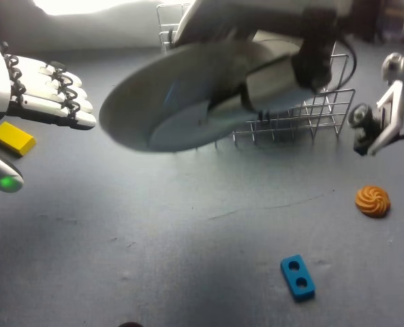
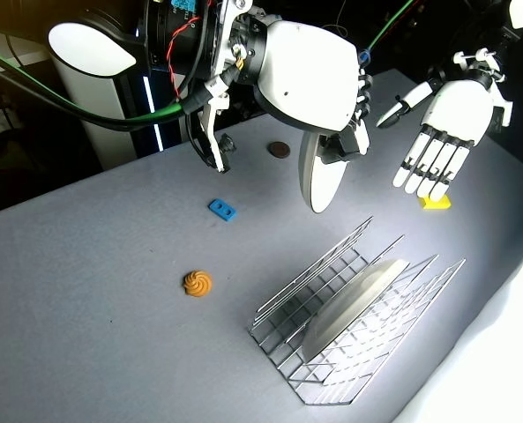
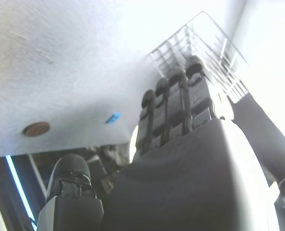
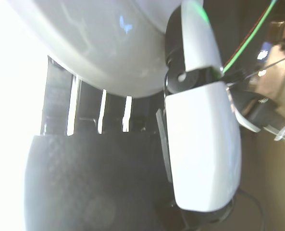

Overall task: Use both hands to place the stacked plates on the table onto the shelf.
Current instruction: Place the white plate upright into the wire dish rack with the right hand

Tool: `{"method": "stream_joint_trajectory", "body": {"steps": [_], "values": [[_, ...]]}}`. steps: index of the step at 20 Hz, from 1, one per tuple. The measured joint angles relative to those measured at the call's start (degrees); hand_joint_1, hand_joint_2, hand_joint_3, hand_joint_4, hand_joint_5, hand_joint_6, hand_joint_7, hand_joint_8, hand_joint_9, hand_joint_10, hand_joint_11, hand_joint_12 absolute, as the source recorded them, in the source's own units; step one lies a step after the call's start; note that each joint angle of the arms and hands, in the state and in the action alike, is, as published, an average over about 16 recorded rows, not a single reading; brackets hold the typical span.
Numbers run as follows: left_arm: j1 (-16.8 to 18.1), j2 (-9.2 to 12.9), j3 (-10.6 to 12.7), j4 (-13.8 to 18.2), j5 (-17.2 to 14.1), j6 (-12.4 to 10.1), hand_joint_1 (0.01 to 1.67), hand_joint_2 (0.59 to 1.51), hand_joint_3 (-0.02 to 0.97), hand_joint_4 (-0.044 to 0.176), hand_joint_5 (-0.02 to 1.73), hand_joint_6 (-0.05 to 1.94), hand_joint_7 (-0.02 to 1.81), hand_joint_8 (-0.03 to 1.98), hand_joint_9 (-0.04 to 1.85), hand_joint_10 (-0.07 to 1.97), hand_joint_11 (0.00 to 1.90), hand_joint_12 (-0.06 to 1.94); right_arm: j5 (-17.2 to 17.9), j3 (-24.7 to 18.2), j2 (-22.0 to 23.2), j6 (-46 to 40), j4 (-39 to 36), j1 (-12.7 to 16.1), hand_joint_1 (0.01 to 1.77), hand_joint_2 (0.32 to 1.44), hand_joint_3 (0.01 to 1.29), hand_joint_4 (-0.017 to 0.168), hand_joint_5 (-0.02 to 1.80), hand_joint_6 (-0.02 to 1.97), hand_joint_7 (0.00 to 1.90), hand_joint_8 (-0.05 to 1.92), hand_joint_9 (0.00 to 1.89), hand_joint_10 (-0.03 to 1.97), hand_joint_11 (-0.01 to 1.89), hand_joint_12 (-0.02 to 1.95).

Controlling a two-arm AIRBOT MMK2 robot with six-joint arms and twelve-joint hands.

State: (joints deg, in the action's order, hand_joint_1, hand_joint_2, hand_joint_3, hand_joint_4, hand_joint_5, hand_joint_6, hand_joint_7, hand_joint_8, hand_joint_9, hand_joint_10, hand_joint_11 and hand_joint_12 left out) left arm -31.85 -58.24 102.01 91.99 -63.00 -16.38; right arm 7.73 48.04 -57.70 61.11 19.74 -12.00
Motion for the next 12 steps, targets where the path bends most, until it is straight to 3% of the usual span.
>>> {"method": "stream_joint_trajectory", "body": {"steps": [3, 12], "values": [[0.1, 0.0, -0.06, 0.14, 0.02, 0.01, 0.02, 1.145, 0.011, 0.003, 0.1, 0.01, 0.12, 0.0, 0.09, 0.02, 0.02, 0.12, -0.85, 1.77, 0.14, -0.27, 2.81, 0.89, 1.2, 1.01, 0.01, 0.0, 0.92, 1.01, 1.08, 0.87, 1.2, 0.4, 0.77, 1.34], [0.25, 0.02, -0.44, 0.33, 0.22, 0.01, 0.02, 1.142, 0.011, 0.004, 0.1, 0.01, 0.12, 0.0, 0.1, 0.02, 0.02, 0.16, -1.55, 6.62, 0.1, -1.37, 6.02, 2.48, 1.27, 1.01, 0.01, -0.006, 0.9, 1.01, 1.06, 0.85, 1.07, 0.88, 0.75, 1.36]]}}
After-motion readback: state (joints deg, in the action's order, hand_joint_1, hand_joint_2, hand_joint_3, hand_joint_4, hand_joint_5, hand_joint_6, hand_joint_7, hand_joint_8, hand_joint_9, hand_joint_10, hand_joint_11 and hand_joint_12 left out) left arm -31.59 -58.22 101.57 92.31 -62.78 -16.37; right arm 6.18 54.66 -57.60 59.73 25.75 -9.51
